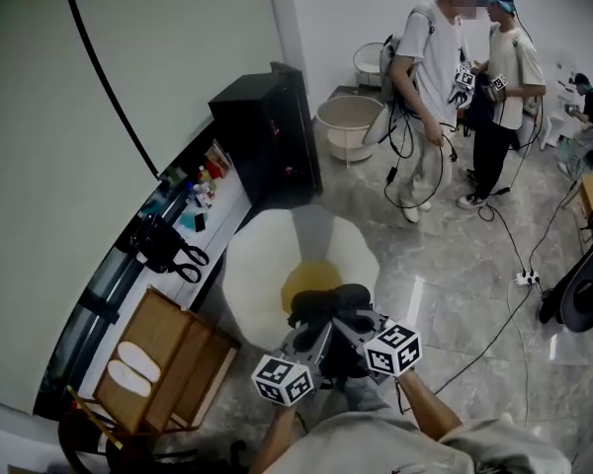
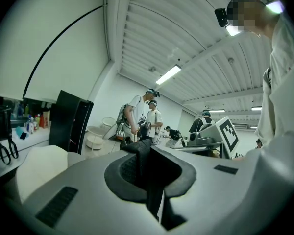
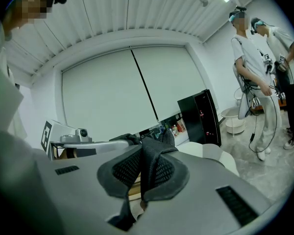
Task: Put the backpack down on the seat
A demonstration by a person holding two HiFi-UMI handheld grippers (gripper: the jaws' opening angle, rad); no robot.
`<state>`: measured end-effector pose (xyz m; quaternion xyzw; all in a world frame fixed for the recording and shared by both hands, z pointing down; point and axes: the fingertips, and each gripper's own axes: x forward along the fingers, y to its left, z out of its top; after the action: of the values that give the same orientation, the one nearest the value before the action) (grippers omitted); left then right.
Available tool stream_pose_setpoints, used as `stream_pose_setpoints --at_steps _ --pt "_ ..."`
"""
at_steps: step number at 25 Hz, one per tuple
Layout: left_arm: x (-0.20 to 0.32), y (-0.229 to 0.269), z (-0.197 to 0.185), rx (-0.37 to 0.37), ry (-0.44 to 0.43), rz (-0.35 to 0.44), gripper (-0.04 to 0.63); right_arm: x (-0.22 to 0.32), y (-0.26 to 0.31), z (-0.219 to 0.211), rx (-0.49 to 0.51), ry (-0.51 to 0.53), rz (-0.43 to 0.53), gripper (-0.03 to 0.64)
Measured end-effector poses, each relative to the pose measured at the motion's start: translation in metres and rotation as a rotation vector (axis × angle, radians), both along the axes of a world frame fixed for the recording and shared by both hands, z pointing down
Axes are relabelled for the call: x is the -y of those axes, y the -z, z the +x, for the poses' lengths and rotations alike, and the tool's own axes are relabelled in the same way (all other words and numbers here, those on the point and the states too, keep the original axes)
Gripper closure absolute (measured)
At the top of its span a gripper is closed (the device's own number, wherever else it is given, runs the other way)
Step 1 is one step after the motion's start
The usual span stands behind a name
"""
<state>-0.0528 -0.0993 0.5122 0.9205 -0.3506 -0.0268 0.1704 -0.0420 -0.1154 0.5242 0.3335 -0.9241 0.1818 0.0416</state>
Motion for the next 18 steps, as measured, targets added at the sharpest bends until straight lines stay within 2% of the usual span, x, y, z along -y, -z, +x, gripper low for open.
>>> stream_pose_setpoints --at_steps 18 --pt "0.185 -0.003 0.002 0.007 0.032 -0.069 0.552 0.185 -0.004 0.001 -0.01 0.045 -0.056 0.575"
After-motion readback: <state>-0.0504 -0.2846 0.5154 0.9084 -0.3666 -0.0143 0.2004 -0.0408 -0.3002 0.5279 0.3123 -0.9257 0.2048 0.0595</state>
